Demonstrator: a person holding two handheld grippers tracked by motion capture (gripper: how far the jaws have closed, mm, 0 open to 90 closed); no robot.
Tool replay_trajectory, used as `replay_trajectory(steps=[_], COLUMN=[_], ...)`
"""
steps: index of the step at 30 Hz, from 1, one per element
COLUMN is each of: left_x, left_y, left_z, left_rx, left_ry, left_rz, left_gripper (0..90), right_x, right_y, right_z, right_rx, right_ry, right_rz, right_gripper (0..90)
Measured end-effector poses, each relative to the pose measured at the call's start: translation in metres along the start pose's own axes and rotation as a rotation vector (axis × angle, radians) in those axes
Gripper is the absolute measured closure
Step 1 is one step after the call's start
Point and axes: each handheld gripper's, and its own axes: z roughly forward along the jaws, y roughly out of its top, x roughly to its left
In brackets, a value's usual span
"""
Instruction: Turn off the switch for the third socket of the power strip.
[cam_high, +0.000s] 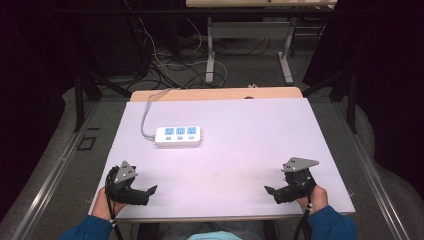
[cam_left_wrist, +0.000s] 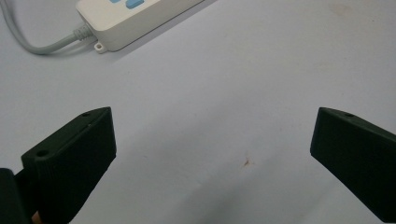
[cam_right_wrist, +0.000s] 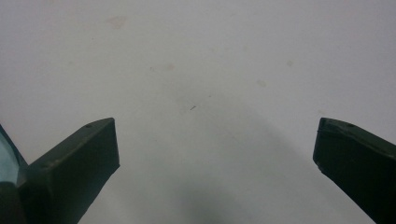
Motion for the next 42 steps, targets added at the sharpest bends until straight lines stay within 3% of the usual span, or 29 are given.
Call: replay_trajectory(steps=[18,23,33,42], left_x=[0.002,0.005,0.013,0.020], left_y=[0.002,0.004,0.011,0.018], left_z=[0.001,0.000,0.005,0.012], left_rx=[0.007,-0.002,0.004,-0.002], left_ry=[0.000,0.005,0.044,0.072], left_rz=[-0.002,-0.022,-0.052,-0.053], left_gripper=[0.2,0.1,0.2,0.2], right_x=[0.000,0.000,0.000,0.000], right_y=[0.000,0.000,0.000,0.000], right_z=[0.002,0.002,0.002,0.003], right_rx=[0.015,0.013,0.022,0.030], right_ry=[0.004,-0.001,-0.004,-0.001], right_rz=[-0.009,-0.007,-0.004,-0.001], right_gripper=[0.0,0.0,0.0,0.0])
